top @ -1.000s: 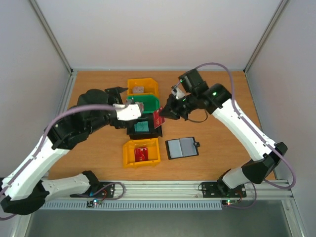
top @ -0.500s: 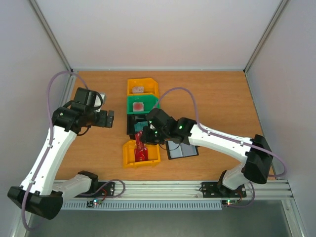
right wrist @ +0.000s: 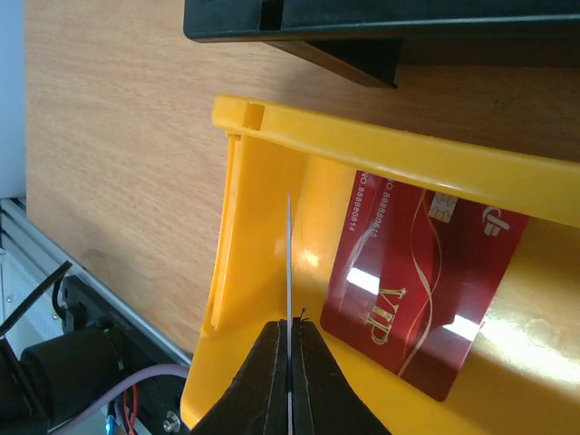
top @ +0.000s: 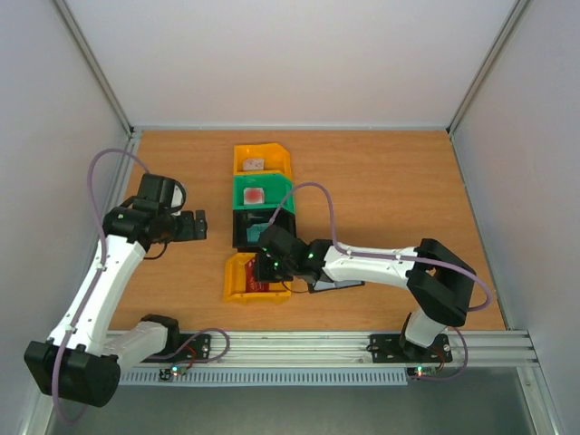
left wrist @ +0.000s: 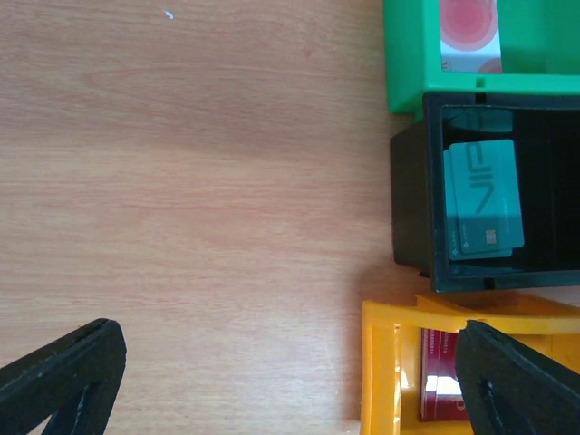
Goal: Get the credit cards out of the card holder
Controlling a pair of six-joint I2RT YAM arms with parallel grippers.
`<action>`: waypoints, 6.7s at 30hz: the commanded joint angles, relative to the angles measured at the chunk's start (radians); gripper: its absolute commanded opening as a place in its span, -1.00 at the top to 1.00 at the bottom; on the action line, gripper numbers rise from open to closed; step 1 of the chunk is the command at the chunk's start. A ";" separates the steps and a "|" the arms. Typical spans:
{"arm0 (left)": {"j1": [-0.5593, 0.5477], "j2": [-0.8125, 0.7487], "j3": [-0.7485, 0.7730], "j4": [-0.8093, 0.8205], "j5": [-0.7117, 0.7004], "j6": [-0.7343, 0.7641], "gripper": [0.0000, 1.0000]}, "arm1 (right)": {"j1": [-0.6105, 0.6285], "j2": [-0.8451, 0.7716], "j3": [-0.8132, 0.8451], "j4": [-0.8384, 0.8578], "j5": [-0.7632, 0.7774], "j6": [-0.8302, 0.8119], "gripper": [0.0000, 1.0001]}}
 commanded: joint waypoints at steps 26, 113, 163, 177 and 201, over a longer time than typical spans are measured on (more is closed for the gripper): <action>0.013 0.029 -0.010 0.053 0.059 -0.072 -0.99 | 0.055 0.064 -0.019 -0.011 0.105 0.113 0.74; -0.719 0.555 0.390 0.223 0.302 -0.386 -0.60 | -0.594 -0.013 -0.056 -0.757 0.221 -0.369 0.52; -0.747 0.653 0.378 0.621 0.492 -0.421 1.00 | -0.922 -0.458 0.226 -0.921 -0.220 -0.566 -0.28; -0.413 0.371 0.555 0.853 0.930 -0.231 1.00 | -1.180 -0.331 0.784 -0.590 -1.021 -0.514 -0.55; -0.390 0.470 0.994 0.927 0.989 0.036 0.99 | -1.088 -0.284 0.985 -0.058 -1.223 -0.220 -0.73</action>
